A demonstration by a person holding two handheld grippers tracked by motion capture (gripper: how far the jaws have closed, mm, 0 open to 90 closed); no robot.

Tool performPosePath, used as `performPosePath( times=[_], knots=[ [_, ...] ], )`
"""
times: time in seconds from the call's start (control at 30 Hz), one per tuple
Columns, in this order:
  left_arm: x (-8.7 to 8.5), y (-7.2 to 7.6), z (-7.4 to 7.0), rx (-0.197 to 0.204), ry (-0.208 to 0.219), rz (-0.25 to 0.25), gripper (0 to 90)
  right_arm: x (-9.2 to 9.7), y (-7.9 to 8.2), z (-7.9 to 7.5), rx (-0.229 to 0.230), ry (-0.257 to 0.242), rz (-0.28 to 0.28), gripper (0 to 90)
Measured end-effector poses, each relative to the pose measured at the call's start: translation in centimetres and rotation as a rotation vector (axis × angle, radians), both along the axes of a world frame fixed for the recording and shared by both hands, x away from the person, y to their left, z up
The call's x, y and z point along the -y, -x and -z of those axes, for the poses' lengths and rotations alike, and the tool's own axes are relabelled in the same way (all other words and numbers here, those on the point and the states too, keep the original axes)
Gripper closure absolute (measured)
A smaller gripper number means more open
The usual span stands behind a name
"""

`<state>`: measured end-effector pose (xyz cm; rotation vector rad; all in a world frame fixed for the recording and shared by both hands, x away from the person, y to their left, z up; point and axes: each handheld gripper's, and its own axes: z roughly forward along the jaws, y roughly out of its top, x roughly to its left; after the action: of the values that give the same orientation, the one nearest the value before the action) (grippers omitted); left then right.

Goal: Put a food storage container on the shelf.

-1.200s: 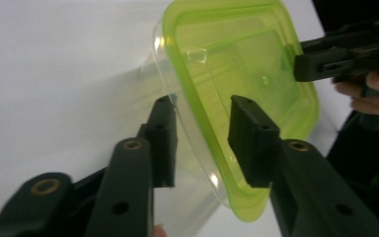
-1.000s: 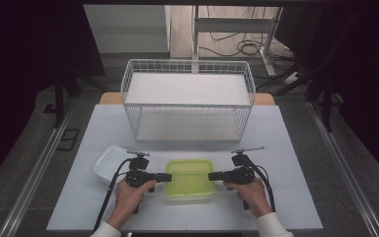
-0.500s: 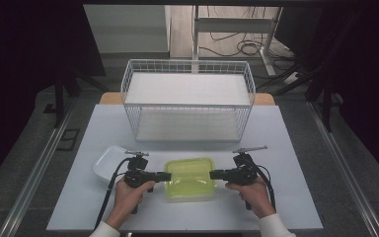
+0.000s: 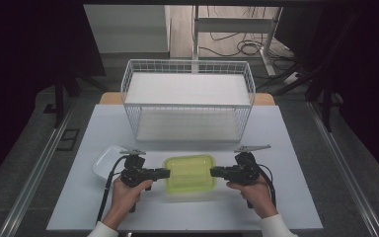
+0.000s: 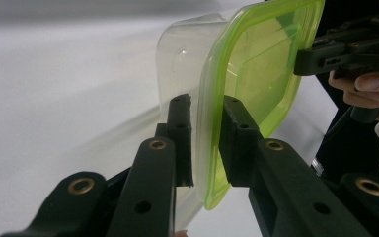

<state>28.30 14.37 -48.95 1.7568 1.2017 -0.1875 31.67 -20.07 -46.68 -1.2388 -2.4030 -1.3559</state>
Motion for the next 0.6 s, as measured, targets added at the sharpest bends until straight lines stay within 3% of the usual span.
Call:
performPosePath(
  times=[0.27,0.6],
  knots=[
    [-0.4,0.6,-1.7,0.086,0.017,-0.01,76.9,-0.1,0.4,-1.1,0.051,-0.023,-0.012,79.4],
    [-0.6,1.6,-3.7,0.175,0.017,-0.02,76.8,-0.3,1.3,-2.7,0.15,-0.028,-0.027,79.3]
  ],
)
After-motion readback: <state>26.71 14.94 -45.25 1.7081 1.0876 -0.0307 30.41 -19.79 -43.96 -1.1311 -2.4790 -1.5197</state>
